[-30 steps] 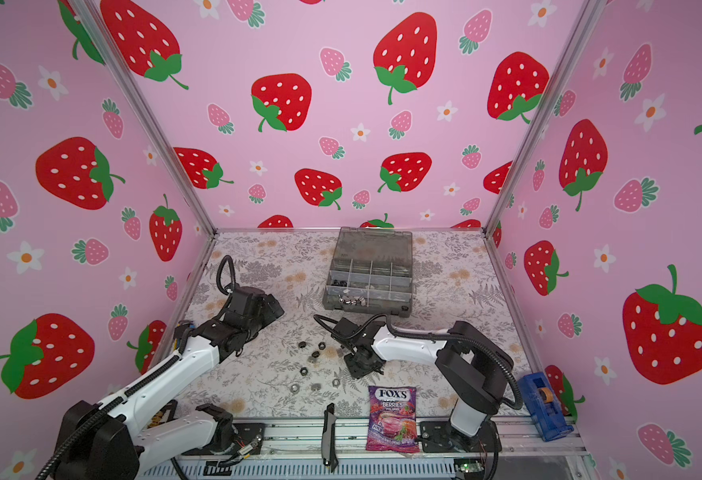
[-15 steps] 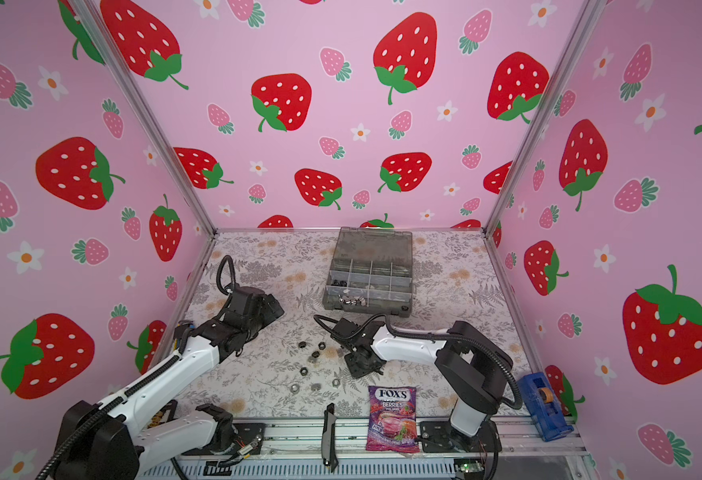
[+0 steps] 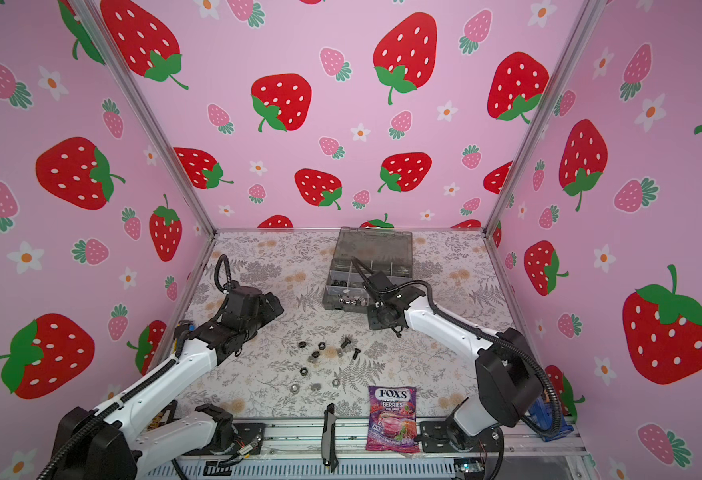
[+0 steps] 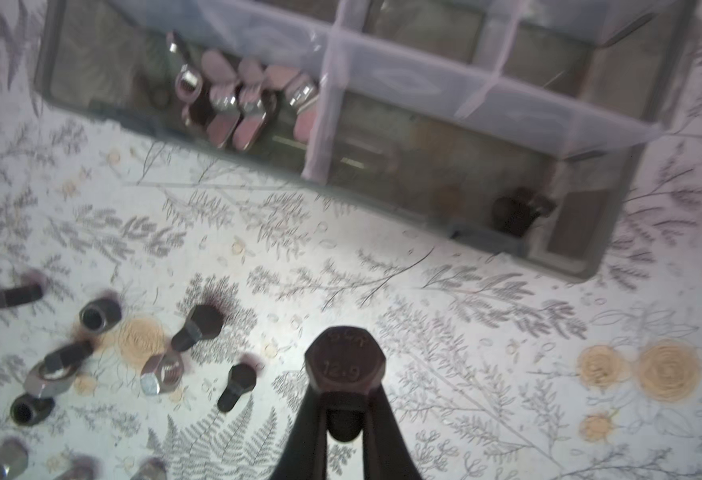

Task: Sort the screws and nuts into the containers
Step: 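Lift the black bolt and carry it over the organizer box, then lower the bolt into the bolt compartment and open the right gripper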

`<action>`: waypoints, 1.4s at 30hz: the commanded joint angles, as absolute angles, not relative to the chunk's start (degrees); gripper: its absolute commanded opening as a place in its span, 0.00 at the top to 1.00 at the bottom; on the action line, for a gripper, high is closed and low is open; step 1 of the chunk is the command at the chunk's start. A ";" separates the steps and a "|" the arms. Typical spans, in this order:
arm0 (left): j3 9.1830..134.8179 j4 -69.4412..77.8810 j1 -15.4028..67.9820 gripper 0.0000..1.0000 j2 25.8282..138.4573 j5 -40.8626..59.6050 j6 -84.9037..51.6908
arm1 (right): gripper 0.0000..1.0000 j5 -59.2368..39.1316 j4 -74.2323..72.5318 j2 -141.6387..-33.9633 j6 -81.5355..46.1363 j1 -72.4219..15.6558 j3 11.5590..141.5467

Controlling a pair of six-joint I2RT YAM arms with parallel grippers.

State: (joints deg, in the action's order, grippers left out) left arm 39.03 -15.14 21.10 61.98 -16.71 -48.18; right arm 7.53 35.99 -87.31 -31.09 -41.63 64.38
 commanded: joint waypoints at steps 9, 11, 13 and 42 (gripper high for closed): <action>37.82 -12.98 20.74 0.01 59.64 -16.39 -46.12 | 1.00 9.49 34.47 -94.64 -22.14 -32.56 71.55; 37.23 -12.32 20.70 0.01 58.96 -16.51 -46.36 | 1.00 9.32 34.54 -96.17 -21.50 -31.88 72.23; 36.88 -11.96 20.53 0.01 58.41 -16.51 -46.54 | 1.00 8.67 34.44 -97.22 -21.14 -31.48 72.43; 35.24 -12.09 20.30 0.01 56.09 -19.56 -47.65 | 0.65 9.29 30.79 -101.57 -20.74 -29.79 70.12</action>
State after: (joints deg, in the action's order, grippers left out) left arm 35.16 -10.68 20.62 56.90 -16.58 -46.72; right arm 8.78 30.52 -103.11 -20.97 -30.09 70.26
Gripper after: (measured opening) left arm 0.993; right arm 0.340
